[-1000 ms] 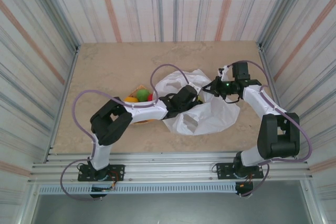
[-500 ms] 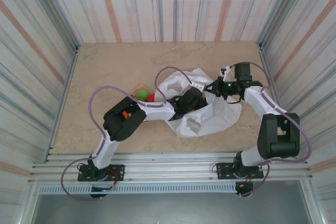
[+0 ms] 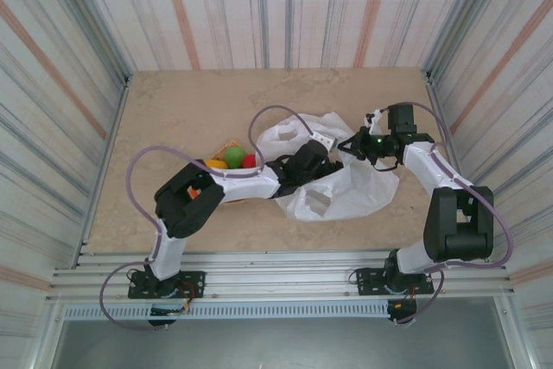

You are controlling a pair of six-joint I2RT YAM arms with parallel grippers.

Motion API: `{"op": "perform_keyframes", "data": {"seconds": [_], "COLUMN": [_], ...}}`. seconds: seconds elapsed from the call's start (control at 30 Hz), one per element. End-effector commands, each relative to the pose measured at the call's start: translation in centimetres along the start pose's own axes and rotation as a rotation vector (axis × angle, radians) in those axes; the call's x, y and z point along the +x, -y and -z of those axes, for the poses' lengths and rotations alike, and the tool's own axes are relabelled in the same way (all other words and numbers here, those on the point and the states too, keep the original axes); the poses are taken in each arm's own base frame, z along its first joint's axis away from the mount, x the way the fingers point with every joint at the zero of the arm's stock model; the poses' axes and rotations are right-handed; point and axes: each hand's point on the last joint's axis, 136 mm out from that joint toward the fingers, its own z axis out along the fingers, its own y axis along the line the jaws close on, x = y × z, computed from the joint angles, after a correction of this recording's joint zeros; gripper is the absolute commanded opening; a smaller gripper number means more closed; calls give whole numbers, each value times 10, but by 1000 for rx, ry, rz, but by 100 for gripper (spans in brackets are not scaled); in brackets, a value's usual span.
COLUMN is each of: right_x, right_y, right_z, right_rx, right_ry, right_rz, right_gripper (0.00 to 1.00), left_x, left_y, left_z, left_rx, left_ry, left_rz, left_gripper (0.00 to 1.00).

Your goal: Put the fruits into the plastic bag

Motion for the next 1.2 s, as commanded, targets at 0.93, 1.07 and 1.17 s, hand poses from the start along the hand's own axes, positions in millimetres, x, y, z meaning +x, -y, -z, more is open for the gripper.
{"op": "perform_keyframes", "data": {"seconds": [0.93, 1.07, 1.17], "right_x": [0, -1, 0], "right_y": [14, 14, 14], "right_z": [20, 18, 18], "right_rx": [177, 174, 172], "right_ry": [-31, -29, -26], "right_rz": [269, 265, 267], "right_gripper": [0, 0, 0], "left_x": [16, 16, 19], "left_y": [-49, -52, -76], "left_z": [178, 205, 225], "left_rx": [110, 141, 73], "left_ry": [-172, -186, -207], "left_rz": [-25, -13, 68], "left_gripper": [84, 85, 85]}}
